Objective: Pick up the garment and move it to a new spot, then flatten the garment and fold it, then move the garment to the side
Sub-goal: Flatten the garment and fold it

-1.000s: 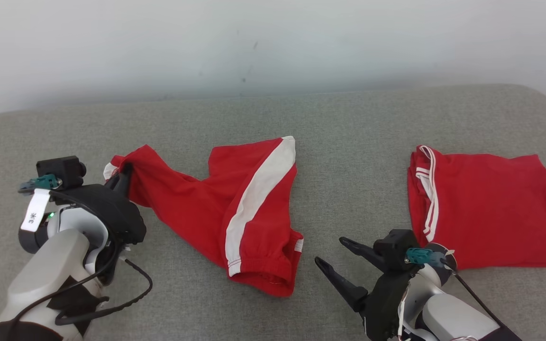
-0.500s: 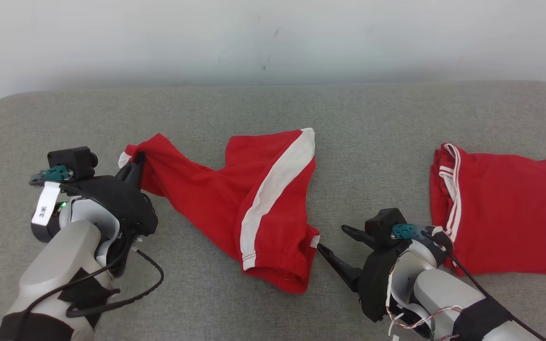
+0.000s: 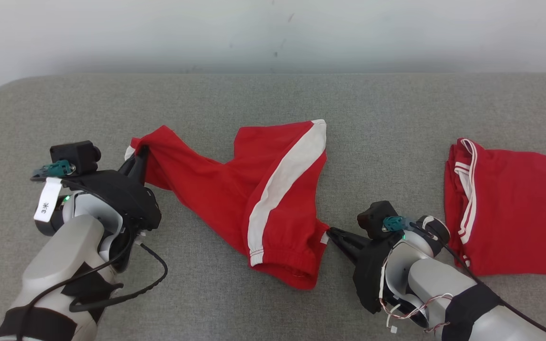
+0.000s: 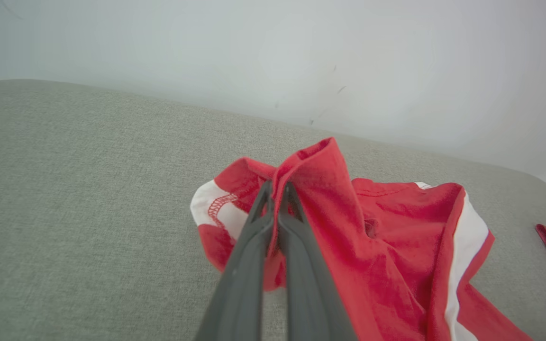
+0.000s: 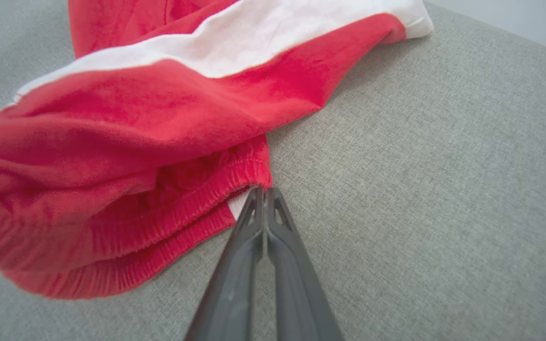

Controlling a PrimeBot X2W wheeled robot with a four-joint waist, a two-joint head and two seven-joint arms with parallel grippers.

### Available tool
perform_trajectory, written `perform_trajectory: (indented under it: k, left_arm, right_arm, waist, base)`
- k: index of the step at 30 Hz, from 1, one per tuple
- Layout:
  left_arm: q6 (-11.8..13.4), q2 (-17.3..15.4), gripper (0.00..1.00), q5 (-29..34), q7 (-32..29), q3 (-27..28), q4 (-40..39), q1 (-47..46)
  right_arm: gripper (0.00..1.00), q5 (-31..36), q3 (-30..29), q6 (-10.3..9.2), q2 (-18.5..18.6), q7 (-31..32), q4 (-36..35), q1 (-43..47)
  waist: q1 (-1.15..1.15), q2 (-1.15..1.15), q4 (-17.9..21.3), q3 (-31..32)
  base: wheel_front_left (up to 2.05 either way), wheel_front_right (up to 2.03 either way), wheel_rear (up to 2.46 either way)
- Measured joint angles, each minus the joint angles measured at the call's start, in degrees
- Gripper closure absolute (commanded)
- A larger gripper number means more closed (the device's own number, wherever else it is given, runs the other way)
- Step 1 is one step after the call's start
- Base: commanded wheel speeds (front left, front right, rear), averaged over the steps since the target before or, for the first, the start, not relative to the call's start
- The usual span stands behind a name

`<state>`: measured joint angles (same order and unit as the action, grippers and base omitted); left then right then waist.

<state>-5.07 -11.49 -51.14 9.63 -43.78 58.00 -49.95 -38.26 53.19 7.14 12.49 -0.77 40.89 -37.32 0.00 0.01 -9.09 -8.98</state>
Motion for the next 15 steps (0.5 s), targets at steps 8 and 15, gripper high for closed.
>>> perform_trajectory:
  k: [8,15]
  left_arm:
    - [-0.05,-0.05,1.0,-0.01,0.57,0.25,1.04,-0.13]
    - [-0.51,-1.34,1.0,-0.25,1.57,0.92,2.72,0.03]
  right_arm:
    - [1.0,-1.77,2.02,0.01,-0.13,-2.44,1.88,-1.27]
    - [1.0,-5.69,-0.44,0.02,2.0,-8.01,2.94,-2.6]
  waist:
    - [0.0,0.0,0.08,-0.28]
    - [0.0,0.0,0.83,1.49]
  base:
    - [0.0,0.0,0.0]
    - [0.0,0.0,0.0]
